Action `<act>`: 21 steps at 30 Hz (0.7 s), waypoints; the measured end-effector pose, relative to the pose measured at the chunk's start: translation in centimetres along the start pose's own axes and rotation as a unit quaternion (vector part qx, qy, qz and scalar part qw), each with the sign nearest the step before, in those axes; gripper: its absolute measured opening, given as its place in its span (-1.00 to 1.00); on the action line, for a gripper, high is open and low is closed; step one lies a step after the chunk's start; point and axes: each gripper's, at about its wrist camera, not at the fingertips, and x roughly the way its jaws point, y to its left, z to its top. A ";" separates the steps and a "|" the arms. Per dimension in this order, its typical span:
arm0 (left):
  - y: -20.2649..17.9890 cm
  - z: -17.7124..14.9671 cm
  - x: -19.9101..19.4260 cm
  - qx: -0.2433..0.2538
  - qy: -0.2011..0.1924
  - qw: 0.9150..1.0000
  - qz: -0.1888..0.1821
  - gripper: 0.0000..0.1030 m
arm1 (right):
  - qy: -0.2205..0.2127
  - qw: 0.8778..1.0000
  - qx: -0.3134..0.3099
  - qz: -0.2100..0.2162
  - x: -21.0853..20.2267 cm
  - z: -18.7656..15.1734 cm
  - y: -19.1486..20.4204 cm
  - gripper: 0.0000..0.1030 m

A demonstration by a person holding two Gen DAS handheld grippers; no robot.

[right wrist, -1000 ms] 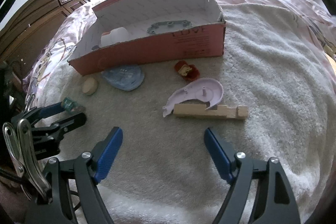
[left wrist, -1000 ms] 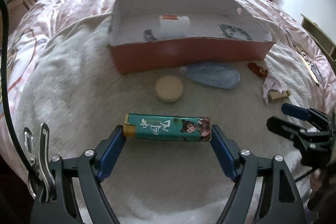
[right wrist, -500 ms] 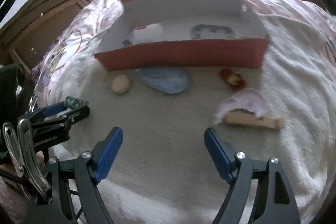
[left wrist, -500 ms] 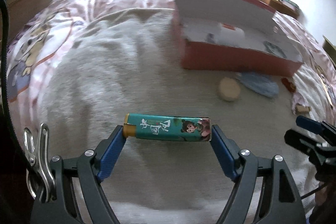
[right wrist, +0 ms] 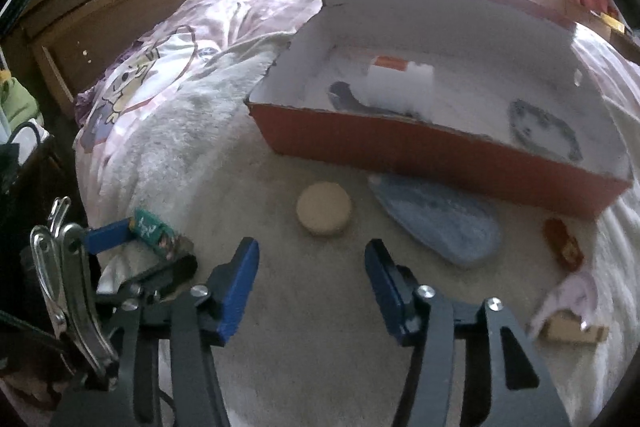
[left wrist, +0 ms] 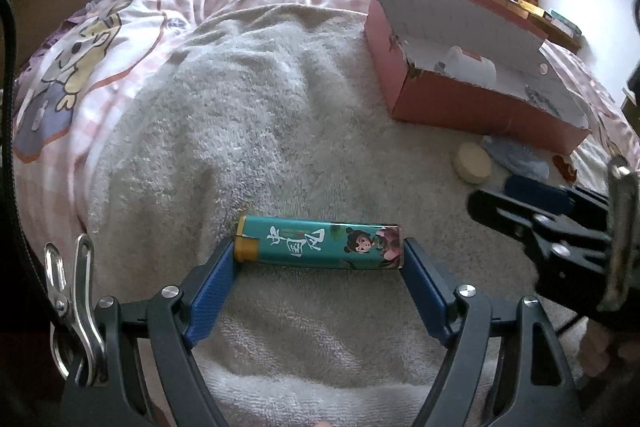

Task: Organize rigid objects
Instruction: 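Grasp the round beige disc with the right tool while the left tool holds the tube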

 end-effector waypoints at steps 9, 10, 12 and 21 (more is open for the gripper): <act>0.1 -0.2 0.2 -0.003 0.001 1.000 -0.003 0.59 | -0.012 1.000 -0.011 -0.013 1.3 0.9 0.0 0.00; 0.1 -0.2 0.2 -0.003 0.001 1.000 -0.003 0.59 | -0.014 1.000 -0.012 -0.017 1.4 0.9 0.1 -0.03; 0.1 -0.2 0.2 -0.002 0.000 1.000 -0.002 0.59 | -0.017 0.999 -0.014 -0.027 1.4 0.8 0.1 -0.18; 0.1 -0.3 0.2 -0.003 0.001 1.000 -0.003 0.59 | -0.010 0.999 -0.009 -0.032 0.5 0.3 -0.5 -0.36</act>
